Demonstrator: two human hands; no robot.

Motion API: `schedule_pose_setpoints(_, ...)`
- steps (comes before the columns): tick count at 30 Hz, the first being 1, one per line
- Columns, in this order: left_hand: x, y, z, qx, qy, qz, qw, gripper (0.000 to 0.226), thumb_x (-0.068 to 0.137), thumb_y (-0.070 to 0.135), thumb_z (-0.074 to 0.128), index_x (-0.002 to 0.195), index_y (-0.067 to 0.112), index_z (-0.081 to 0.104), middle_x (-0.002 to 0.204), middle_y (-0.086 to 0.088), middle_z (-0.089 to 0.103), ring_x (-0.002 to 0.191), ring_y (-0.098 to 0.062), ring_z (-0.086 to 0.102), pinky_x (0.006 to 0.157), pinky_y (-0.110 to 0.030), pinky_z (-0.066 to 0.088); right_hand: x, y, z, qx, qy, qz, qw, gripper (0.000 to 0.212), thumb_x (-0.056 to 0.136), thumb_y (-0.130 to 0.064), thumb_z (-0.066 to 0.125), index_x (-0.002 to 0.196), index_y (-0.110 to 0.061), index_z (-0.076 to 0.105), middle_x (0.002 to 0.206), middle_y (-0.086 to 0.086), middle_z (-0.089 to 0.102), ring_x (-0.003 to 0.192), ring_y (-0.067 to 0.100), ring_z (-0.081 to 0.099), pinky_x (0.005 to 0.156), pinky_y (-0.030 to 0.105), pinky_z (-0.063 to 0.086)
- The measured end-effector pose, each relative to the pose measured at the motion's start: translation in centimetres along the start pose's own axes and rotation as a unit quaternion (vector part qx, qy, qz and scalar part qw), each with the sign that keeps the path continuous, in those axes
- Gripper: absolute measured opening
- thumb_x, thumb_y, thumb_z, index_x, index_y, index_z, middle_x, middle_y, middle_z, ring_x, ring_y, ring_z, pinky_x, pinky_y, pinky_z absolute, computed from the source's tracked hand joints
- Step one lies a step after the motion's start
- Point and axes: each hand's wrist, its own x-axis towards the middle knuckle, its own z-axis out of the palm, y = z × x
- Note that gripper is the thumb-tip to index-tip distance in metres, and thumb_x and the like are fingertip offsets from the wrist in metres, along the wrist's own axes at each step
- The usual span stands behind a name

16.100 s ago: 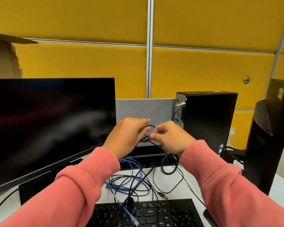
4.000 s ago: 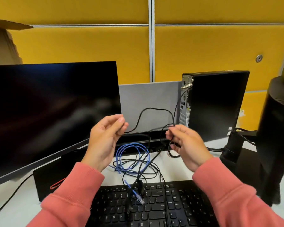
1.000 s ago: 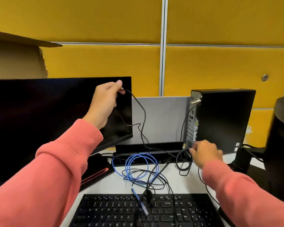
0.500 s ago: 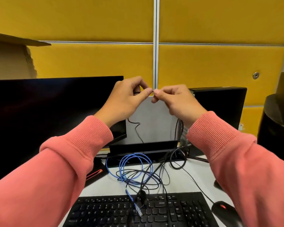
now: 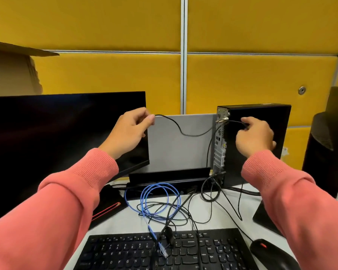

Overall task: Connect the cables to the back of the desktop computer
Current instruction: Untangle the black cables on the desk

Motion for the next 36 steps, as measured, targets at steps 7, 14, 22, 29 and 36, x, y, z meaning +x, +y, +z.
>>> schedule_pose_setpoints(7,0.5,4.7,3.6,0.025,-0.061,0.123,0.990,0.020,0.100,0.026,0.066,0.083,0.018,0.072,0.060,0.006,0.057,0.059,-0.004,0.042,0.056,-0.023,0.031,-5.1,-5.4,1.9,0.178,-0.317,-0.202,0.909,0.074,0.086,-0.010,0.066,0.152,-0.034,0.042,0.138,-0.005,0.059,0.126,0.011,0.054,0.110,0.038,0.041)
schedule_pose_setpoints(14,-1.5,1.4,3.7,-0.003,-0.111,0.064,0.992,0.024,0.100,0.028,0.067,0.083,0.012,0.073,0.060,0.005,0.046,0.055,-0.005,0.036,0.053,-0.019,0.028,-3.8,-2.1,1.8,0.320,-0.344,-0.013,0.883,0.017,0.092,-0.016,0.066,0.084,-0.004,0.076,0.054,-0.006,0.025,0.051,0.011,0.021,0.051,0.028,0.018)
schedule_pose_setpoints(22,-4.4,-4.3,3.0,0.042,-0.160,-0.034,0.986,0.028,0.102,0.036,0.062,0.082,0.019,0.072,0.066,-0.002,0.046,0.063,-0.014,0.040,0.062,-0.030,0.034,-1.8,1.9,2.1,0.172,-0.009,0.015,0.985,0.020,0.094,-0.026,0.069,0.077,-0.015,0.074,0.076,-0.002,0.069,0.086,0.022,0.066,0.081,0.035,0.051)
schedule_pose_setpoints(29,-5.9,-7.4,2.1,-0.003,-0.090,-0.120,0.989,0.026,0.105,0.032,0.055,0.090,0.026,0.074,0.060,0.000,0.057,0.055,-0.010,0.048,0.063,-0.031,0.041,-1.2,3.2,2.6,0.082,0.043,-0.004,0.996,0.019,0.099,-0.026,0.062,0.083,-0.017,0.068,0.080,-0.001,0.062,0.088,0.024,0.058,0.085,0.036,0.042)
schedule_pose_setpoints(36,-6.7,-8.0,3.1,-0.099,-0.028,-0.156,0.982,0.020,0.105,0.015,0.056,0.102,0.022,0.075,0.056,-0.001,0.051,0.053,-0.011,0.044,0.061,-0.029,0.039,-2.9,6.8,3.7,-0.204,-0.064,-0.055,0.975,0.016,0.102,-0.033,0.055,0.090,-0.029,0.064,0.083,-0.004,0.052,0.100,0.025,0.045,0.089,0.042,0.033)
